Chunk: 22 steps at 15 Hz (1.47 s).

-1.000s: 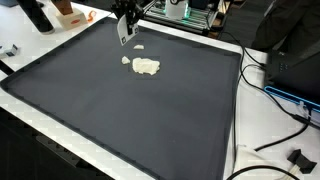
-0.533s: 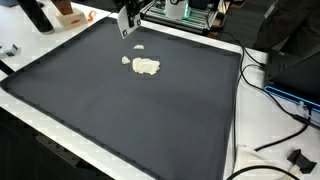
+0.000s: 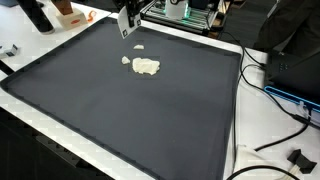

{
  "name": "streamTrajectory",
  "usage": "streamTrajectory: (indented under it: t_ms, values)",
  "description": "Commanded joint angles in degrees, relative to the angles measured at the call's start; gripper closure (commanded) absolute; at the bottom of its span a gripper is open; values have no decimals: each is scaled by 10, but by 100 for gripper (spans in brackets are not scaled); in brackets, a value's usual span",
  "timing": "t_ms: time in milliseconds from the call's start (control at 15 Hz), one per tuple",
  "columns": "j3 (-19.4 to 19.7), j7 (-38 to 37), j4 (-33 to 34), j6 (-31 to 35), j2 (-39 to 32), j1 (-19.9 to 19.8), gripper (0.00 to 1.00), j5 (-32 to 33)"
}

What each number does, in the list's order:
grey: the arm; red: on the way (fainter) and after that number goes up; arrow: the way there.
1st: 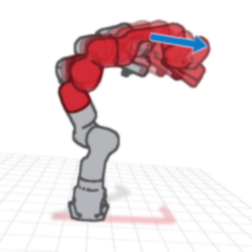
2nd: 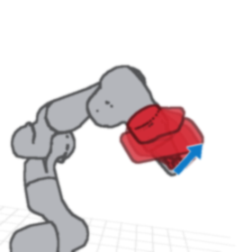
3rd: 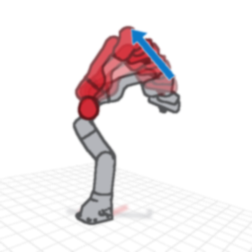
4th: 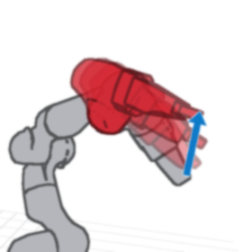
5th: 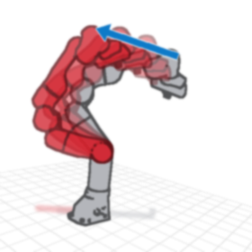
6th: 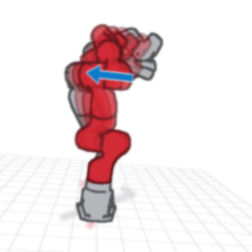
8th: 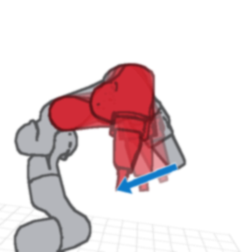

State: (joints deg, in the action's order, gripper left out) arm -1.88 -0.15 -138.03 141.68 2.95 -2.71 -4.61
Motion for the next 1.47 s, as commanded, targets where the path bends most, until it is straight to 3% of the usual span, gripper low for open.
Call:
streamTrajectory:
  t_ms: [0, 333, 733, 1000, 1400]
  values:
    - [7, -39, 6, -4, -6, 7, 99, 26]
    - [9, -279, 47, -37, -46, 4, 99, 171]
    - [14, -531, 112, -128, -101, 35, 99, 278]
    - [20, -661, 157, -211, -143, 61, 99, 301]
    - [26, -787, 223, -330, -212, 92, 99, 291]
